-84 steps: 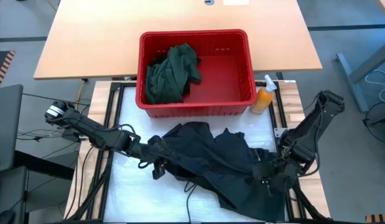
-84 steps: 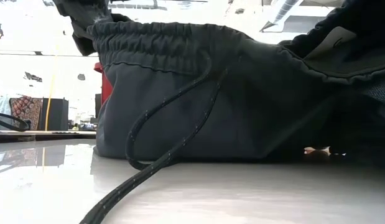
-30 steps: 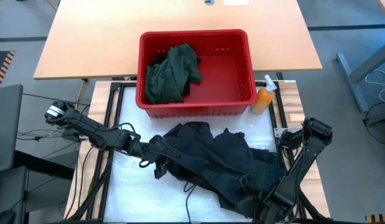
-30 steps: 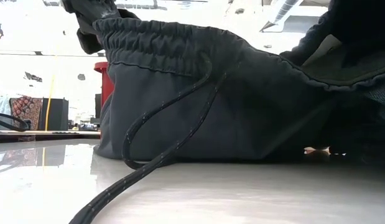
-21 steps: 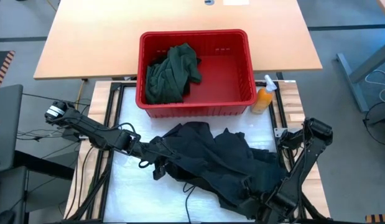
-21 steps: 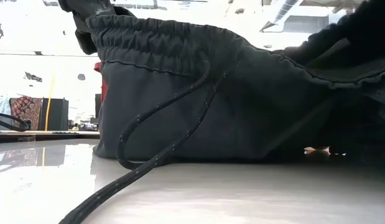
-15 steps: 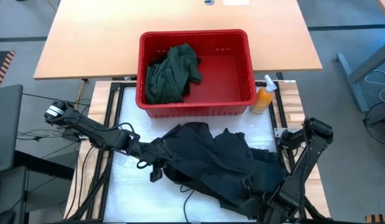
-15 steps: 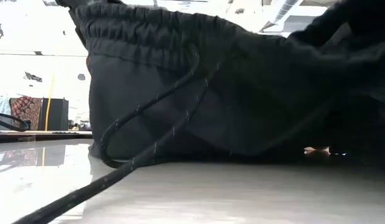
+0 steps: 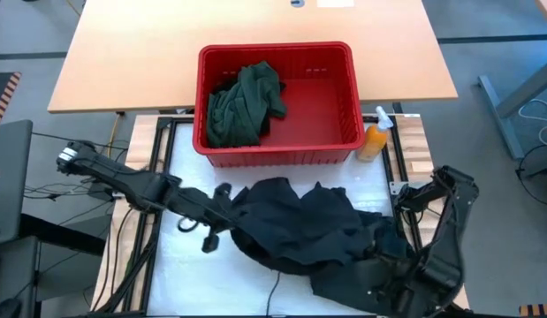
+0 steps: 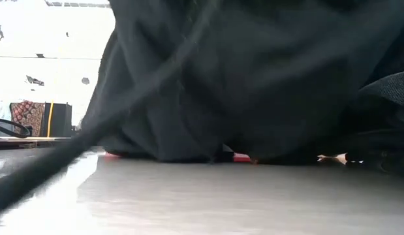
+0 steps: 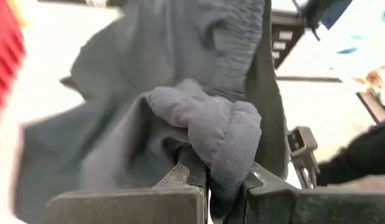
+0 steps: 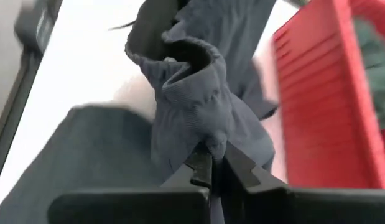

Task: Fold laundry
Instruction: Fold the gray shorts

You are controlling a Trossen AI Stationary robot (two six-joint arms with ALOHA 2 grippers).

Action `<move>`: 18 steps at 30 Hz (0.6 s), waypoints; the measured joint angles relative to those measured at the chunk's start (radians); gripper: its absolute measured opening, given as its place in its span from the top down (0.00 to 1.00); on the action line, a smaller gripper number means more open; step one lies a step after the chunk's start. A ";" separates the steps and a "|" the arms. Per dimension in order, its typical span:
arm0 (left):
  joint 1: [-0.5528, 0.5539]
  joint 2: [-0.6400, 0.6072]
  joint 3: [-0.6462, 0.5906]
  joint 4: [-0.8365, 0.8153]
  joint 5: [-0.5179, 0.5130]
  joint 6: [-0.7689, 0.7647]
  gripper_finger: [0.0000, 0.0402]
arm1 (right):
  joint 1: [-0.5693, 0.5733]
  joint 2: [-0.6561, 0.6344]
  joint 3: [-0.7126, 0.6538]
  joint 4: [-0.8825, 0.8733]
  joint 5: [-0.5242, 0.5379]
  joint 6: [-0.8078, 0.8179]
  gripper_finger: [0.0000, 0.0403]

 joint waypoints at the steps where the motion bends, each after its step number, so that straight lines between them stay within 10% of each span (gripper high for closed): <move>1: 0.000 -0.024 0.013 -0.014 -0.016 0.013 0.99 | 0.002 -0.012 0.005 0.003 0.041 0.015 0.93; 18: 0.000 -0.332 0.065 -0.061 -0.265 0.044 0.99 | -0.003 -0.134 0.010 0.098 0.583 -0.022 0.92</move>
